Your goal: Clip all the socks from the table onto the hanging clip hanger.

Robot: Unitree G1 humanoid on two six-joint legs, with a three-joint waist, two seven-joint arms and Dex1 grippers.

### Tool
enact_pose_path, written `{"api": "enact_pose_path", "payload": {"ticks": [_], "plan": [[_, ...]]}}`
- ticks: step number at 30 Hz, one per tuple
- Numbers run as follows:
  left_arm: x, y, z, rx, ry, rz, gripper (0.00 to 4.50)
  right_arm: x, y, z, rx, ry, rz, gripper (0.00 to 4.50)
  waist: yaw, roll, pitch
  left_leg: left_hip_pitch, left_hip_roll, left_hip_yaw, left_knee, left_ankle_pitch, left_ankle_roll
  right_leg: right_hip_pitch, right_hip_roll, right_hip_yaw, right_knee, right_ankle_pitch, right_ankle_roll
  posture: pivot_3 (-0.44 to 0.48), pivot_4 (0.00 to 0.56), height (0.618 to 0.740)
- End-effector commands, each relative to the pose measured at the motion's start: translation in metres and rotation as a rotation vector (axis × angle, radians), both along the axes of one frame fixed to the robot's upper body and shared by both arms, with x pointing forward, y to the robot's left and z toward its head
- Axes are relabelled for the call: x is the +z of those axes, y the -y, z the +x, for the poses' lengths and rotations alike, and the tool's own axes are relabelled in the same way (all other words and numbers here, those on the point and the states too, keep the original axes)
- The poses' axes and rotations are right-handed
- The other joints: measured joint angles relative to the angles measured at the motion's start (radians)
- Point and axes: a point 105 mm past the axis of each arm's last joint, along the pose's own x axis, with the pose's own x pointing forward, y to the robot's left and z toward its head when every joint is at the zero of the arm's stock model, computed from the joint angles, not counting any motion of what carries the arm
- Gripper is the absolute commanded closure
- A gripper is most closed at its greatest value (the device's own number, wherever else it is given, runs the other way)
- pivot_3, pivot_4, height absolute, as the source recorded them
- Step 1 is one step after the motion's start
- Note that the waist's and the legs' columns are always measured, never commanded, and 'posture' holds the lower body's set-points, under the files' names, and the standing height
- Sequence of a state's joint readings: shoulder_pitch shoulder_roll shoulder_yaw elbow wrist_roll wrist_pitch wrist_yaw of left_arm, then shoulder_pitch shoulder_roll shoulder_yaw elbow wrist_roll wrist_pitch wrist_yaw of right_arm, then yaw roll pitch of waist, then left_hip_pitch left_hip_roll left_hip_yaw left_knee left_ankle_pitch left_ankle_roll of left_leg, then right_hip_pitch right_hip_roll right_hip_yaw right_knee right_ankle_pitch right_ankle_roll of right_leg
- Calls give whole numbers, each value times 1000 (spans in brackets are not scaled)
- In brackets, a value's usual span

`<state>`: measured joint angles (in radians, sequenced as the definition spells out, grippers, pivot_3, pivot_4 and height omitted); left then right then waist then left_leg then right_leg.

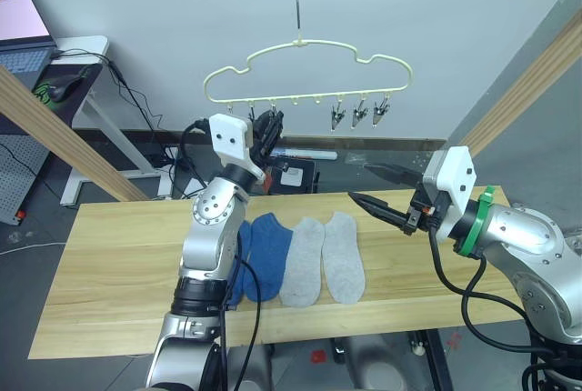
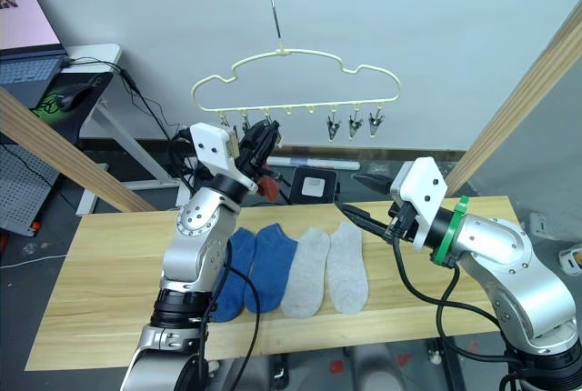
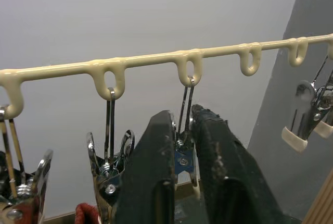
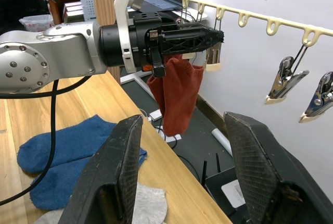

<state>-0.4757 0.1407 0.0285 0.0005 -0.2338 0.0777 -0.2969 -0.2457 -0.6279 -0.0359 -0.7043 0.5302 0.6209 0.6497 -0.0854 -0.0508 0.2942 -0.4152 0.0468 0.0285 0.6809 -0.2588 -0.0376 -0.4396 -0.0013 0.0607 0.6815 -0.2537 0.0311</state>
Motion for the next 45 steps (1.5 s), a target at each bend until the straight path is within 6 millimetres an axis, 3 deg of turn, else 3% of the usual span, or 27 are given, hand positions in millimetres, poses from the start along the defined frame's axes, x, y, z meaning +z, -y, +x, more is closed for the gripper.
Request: {"api": "enact_pose_path", "payload": {"ticks": [1,9,15,19,23,28,35,43,45], "plan": [[11,2,-3,-6,43,8,4497,8,-3,-7,16,51,1,1910,0,0,0,0,0,0,0,0,0,0,0,0,0,0,0,-178,253,738],[11,-1,-8,-5,34,20,4497,-3,0,-1,-26,17,-47,1910,0,0,0,0,0,0,0,0,0,0,0,0,0,0,0,-167,260,738],[14,-5,-20,-3,35,69,4497,-52,9,10,-172,-154,-174,1910,0,0,0,0,0,0,0,0,0,0,0,1,0,0,0,-142,291,738],[17,-8,-26,3,37,97,4497,-79,2,17,-218,-231,-196,1910,0,0,1,1,0,0,0,0,0,0,0,1,0,0,0,-126,318,738],[21,-9,-29,5,35,112,4497,-102,-5,37,-320,-289,-157,1910,2,2,4,1,0,0,0,1,1,0,0,1,0,0,0,-111,343,738],[23,-10,-30,5,26,118,4500,-126,-7,62,-456,-332,-130,743,4,5,7,1,0,1,-1,1,1,-1,0,2,0,0,0,-97,352,738],[22,-10,-30,3,18,125,4500,-148,-1,81,-562,-376,-120,743,6,8,10,0,0,1,-2,0,1,-1,-1,2,-2,0,0,-90,354,738],[23,-10,-31,0,15,122,4500,-172,-5,79,-572,-478,-113,743,5,10,11,0,0,0,-3,0,1,-1,0,3,-2,0,0,-81,352,738],[23,-11,-31,1,14,121,4500,-176,-6,78,-576,-493,-113,1106,5,10,11,0,0,0,-3,0,1,-1,0,3,-2,0,0,-80,351,738]]}}
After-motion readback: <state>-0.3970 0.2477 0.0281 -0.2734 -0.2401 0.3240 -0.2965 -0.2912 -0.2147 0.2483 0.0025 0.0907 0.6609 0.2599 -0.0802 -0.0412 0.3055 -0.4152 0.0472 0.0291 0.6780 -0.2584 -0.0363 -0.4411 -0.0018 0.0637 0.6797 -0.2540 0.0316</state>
